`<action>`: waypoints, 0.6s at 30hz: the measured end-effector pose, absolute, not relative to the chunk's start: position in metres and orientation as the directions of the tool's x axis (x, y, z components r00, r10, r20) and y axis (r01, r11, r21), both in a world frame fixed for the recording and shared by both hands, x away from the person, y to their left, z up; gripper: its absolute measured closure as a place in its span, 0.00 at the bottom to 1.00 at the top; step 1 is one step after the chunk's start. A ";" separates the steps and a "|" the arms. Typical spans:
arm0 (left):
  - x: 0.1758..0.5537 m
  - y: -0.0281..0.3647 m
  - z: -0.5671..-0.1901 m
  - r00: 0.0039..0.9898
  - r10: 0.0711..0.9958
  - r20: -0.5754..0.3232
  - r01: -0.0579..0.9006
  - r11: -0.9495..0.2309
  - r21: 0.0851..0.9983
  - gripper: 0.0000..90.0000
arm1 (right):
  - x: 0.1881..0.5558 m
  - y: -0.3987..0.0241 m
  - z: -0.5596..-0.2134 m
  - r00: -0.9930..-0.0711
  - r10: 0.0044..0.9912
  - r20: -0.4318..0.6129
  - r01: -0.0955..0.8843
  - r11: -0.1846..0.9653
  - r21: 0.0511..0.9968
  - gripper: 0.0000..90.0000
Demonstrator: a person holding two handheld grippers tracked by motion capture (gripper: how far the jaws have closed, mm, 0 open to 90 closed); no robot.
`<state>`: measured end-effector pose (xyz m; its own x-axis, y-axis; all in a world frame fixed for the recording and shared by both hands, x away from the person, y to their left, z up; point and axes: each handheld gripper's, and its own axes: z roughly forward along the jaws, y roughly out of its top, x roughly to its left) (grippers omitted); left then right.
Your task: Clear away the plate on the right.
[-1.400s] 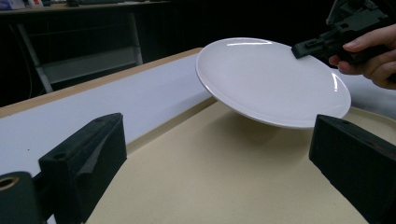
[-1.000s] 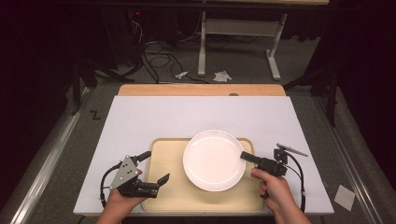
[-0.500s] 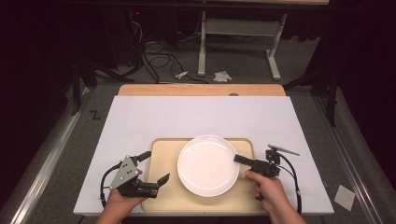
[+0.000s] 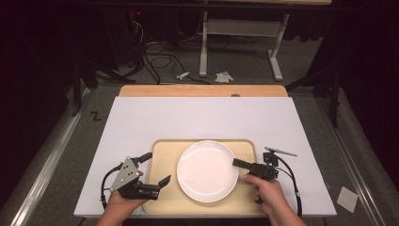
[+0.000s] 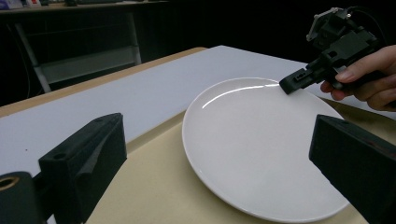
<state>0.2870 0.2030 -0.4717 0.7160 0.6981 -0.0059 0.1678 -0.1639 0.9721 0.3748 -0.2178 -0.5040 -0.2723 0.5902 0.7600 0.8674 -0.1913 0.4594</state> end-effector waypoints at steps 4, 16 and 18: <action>0.287 0.203 -0.472 0.716 0.698 -0.005 0.168 -0.165 0.972 0.05 | 0.375 -0.217 -0.505 -0.269 0.597 0.755 0.870 -0.186 0.457 0.99; 0.287 0.202 -0.472 0.720 0.694 -0.004 0.166 -0.166 0.972 0.05 | 0.375 -0.213 -0.504 -0.288 0.609 0.740 0.869 -0.159 0.469 0.99; 0.287 0.202 -0.472 0.721 0.693 -0.005 0.167 -0.166 0.972 0.05 | 0.375 -0.212 -0.504 -0.287 0.608 0.740 0.872 -0.154 0.465 0.98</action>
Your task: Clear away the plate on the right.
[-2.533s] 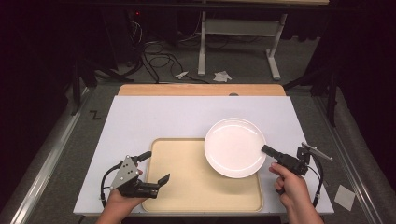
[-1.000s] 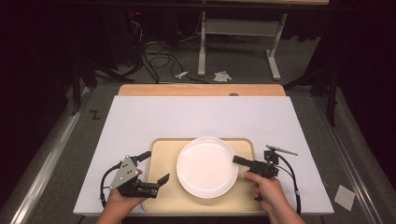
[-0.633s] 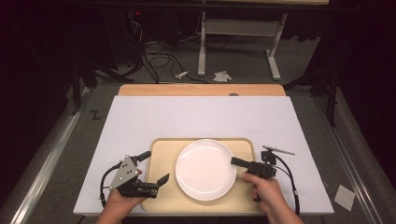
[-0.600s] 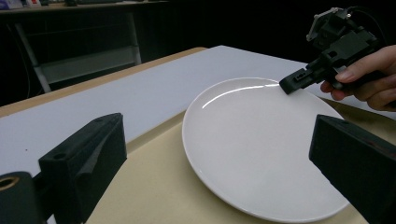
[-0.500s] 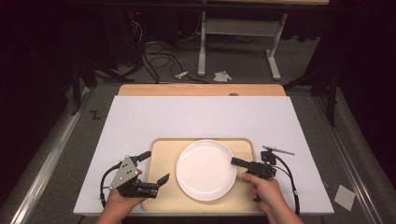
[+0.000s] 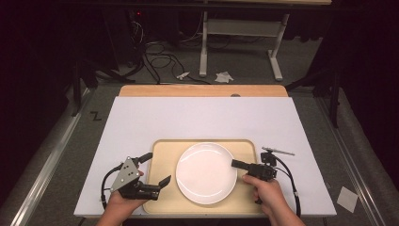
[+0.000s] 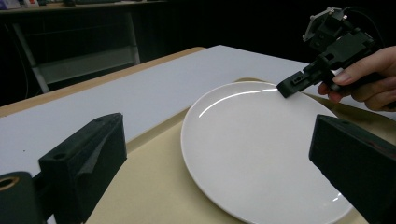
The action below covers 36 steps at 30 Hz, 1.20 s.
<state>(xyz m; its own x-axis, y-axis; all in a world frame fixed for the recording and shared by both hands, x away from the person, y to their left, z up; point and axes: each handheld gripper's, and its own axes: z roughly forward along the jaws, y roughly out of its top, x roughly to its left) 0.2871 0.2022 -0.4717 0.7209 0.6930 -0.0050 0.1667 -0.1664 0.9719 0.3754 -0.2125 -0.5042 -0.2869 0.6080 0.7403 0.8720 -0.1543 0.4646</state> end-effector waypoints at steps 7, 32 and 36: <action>0.287 0.203 -0.471 0.722 0.692 -0.003 0.165 -0.168 0.972 0.05 | 0.376 -0.211 -0.505 -0.285 0.633 0.720 0.874 -0.136 0.466 0.97; 0.287 0.202 -0.472 0.726 0.688 -0.004 0.167 -0.171 0.971 0.05 | 0.381 -0.211 -0.510 -0.262 0.693 0.671 0.893 -0.088 0.440 0.94; 0.287 0.202 -0.472 0.726 0.687 -0.003 0.168 -0.172 0.971 0.05 | 0.381 -0.211 -0.509 -0.264 0.712 0.651 0.890 -0.080 0.449 0.94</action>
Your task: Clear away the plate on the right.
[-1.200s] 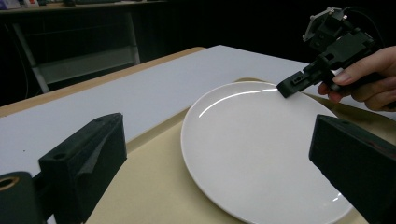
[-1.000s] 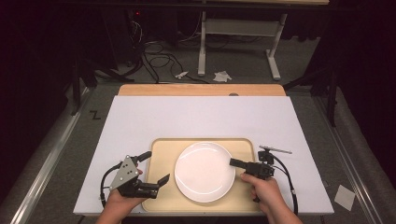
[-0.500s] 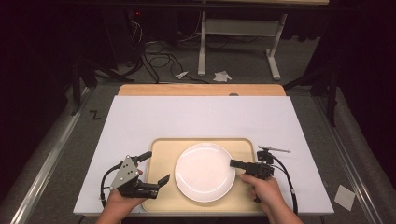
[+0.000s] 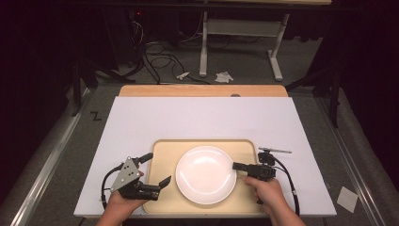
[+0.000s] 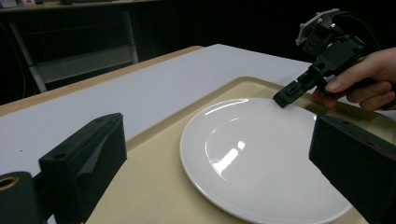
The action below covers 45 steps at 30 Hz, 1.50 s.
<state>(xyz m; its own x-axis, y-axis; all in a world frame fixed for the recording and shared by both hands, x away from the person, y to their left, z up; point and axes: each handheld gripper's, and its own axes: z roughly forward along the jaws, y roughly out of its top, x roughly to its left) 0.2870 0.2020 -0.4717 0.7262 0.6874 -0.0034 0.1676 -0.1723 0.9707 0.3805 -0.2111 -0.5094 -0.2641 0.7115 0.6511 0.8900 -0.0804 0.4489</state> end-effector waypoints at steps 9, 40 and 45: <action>0.287 0.202 -0.472 0.726 0.687 -0.002 0.168 -0.174 0.970 0.05 | 0.380 -0.211 -0.507 -0.284 0.718 0.636 0.881 -0.067 0.469 0.92; 0.289 0.204 -0.472 0.701 0.713 -0.014 0.193 -0.171 0.966 0.05 | 0.360 -0.219 -0.460 -0.501 0.826 0.259 0.624 0.137 0.770 0.40; 0.290 0.205 -0.473 0.689 0.725 -0.019 0.202 -0.166 0.965 0.05 | 0.352 -0.236 -0.443 -0.538 0.813 0.222 0.548 0.138 0.825 0.26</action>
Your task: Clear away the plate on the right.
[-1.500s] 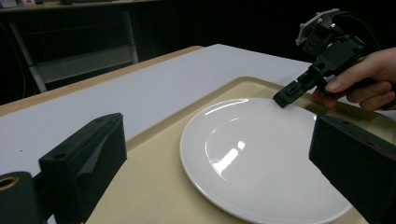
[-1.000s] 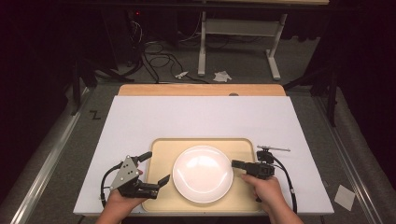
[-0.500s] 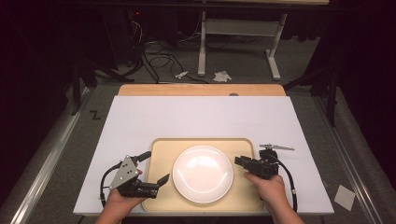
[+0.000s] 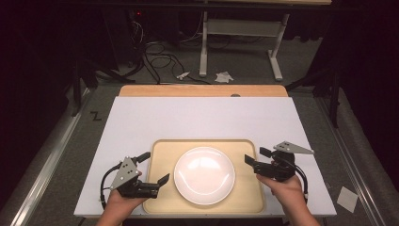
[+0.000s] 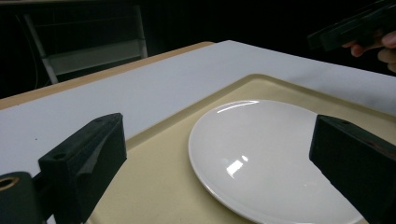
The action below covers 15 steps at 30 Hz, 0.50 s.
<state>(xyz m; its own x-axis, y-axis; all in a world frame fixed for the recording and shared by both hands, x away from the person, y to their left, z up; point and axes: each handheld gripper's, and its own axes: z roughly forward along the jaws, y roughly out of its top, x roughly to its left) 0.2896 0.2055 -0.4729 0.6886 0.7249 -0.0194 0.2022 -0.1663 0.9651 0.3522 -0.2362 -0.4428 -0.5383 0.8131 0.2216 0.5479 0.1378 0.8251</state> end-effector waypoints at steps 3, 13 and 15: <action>0.291 0.205 -0.474 0.679 0.733 -0.028 0.216 -0.164 0.962 0.04 | 0.344 -0.250 -0.437 -0.557 0.808 0.193 0.492 0.133 0.860 0.20; 0.292 0.199 -0.475 0.662 0.748 -0.038 0.241 -0.165 0.956 0.00 | 0.323 -0.273 -0.439 -0.589 0.803 0.094 0.356 0.154 0.922 0.00; 0.291 0.198 -0.475 0.661 0.750 -0.035 0.240 -0.167 0.956 0.00 | 0.318 -0.273 -0.439 -0.597 0.799 0.078 0.339 0.163 0.927 0.00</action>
